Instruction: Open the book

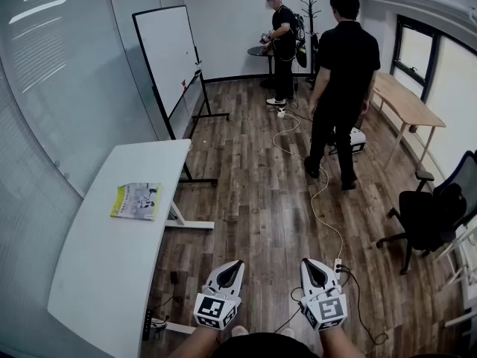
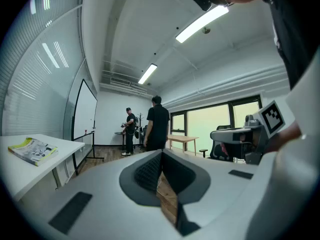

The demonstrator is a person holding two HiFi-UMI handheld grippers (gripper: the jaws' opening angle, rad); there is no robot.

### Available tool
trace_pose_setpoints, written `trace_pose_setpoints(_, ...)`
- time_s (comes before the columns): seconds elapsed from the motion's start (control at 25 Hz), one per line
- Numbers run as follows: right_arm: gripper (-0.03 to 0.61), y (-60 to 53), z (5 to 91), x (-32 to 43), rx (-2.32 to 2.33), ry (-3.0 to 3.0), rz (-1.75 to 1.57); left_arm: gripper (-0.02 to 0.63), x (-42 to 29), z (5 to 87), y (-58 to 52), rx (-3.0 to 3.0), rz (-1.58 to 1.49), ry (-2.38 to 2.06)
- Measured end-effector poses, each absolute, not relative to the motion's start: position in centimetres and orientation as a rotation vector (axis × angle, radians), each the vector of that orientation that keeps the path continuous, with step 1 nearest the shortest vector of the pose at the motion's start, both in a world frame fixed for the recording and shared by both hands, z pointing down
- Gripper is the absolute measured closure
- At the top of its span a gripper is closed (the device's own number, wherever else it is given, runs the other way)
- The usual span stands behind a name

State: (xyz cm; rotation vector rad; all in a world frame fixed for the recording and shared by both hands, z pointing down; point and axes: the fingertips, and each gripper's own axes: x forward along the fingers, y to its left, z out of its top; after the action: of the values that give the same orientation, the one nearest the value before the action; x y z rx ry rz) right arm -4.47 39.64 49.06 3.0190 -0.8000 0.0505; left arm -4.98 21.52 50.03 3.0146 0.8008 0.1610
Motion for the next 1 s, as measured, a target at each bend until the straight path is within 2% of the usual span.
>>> trace_pose_setpoints(0.48, 0.575, 37.8, 47.7, -5.1, 3.024, -0.793, 0.048, 0.6, -5.4, 50.2, 21.6, 3.009, 0.151, 0.85)
trace_pose_setpoints(1.0, 0.574, 33.2, 47.4, -5.0, 3.042, -0.741, 0.113, 0.6, -5.7, 50.1, 16.1, 3.018, 0.128, 0.867)
